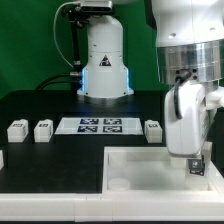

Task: Assemble one leg

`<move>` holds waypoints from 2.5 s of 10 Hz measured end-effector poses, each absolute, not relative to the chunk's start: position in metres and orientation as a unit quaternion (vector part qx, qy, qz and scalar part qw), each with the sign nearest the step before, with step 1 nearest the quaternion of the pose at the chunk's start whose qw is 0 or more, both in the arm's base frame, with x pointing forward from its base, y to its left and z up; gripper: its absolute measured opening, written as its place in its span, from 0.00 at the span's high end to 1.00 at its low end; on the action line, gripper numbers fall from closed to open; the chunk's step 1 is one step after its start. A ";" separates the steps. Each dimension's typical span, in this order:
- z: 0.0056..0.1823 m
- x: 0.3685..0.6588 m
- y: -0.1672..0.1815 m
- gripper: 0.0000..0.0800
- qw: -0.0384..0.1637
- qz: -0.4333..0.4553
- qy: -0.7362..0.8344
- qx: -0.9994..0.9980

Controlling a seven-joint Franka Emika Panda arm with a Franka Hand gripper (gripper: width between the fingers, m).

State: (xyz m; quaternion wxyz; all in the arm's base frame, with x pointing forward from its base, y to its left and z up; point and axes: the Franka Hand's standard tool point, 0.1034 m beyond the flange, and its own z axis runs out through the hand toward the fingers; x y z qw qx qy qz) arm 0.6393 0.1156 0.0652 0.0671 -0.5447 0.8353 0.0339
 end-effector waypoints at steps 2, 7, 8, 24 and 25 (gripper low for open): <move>0.064 0.639 0.116 0.36 0.067 0.034 0.835 -0.545; 0.070 0.637 0.119 0.19 0.069 0.032 0.774 -0.629; 0.081 0.643 0.124 0.19 0.070 0.027 0.738 -0.671; 0.075 0.641 0.109 0.63 0.038 -0.012 0.544 -0.838; 0.076 0.641 0.111 0.63 0.032 0.002 0.608 -0.793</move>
Offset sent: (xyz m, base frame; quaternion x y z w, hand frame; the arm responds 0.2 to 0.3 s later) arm 0.0000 0.0000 0.0000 0.0000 0.0000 0.0000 1.0000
